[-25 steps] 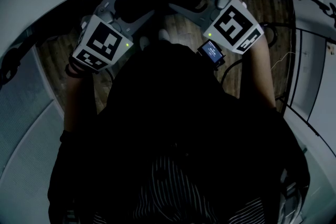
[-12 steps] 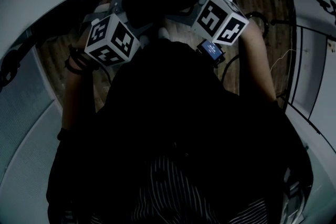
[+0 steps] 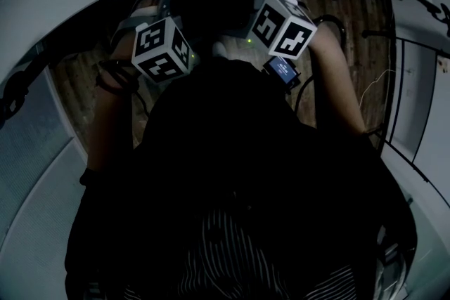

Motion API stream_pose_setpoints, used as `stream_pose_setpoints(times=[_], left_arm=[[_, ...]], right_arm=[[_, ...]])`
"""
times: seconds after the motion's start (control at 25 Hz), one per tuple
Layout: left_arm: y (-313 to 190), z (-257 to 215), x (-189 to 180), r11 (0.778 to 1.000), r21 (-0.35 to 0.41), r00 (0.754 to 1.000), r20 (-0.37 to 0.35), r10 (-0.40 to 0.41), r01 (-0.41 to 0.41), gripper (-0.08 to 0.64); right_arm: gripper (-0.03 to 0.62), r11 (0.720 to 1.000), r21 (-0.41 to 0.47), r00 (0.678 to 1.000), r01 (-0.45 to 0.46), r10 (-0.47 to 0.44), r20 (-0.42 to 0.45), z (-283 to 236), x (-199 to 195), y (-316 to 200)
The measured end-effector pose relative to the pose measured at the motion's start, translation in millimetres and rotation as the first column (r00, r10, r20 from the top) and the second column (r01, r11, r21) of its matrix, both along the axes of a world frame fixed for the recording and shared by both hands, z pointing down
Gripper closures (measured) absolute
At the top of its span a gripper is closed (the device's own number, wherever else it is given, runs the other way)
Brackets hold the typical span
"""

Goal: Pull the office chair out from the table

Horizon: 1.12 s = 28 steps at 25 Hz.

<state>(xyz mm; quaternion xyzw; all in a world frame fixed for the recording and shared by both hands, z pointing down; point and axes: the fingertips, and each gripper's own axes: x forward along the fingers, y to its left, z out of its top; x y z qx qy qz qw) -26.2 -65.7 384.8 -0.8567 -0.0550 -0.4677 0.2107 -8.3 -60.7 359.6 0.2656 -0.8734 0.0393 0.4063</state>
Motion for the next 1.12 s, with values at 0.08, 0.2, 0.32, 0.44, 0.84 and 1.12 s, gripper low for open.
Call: stream_pose_setpoints(times=[0.08,0.2,0.32,0.44,0.84,1.12], left_arm=[[-3,7,0,1.0,0.016,0.999,0.032,0.008,-0.009,0.071],[-7,19,-3,0.997,0.069,0.995,0.092,0.038,-0.044,0.071],[-10,24,0,0.992,0.111,0.991,0.129,0.048,-0.062,0.071],[-14,28,0,0.987,0.148,0.985,0.165,0.041,-0.066,0.093],[-16,42,-7,0.969,0.224,0.966,0.256,0.043,-0.102,0.143],[-10,50,-11,0.961,0.248,0.961,0.273,0.048,-0.119,0.17]], right_arm=[[0.147,1.0,-0.02,1.0,0.0,0.0,-0.009,3,0,0],[0.147,0.998,-0.059,0.992,0.038,-0.045,-0.119,20,4,3],[0.147,0.994,-0.081,0.977,0.067,-0.082,-0.195,29,6,2],[0.147,0.992,-0.097,0.97,0.078,-0.098,-0.221,36,10,2],[0.149,0.966,-0.18,0.889,0.185,-0.243,-0.389,75,12,9],[0.158,0.961,-0.204,0.875,0.189,-0.259,-0.409,82,11,16]])
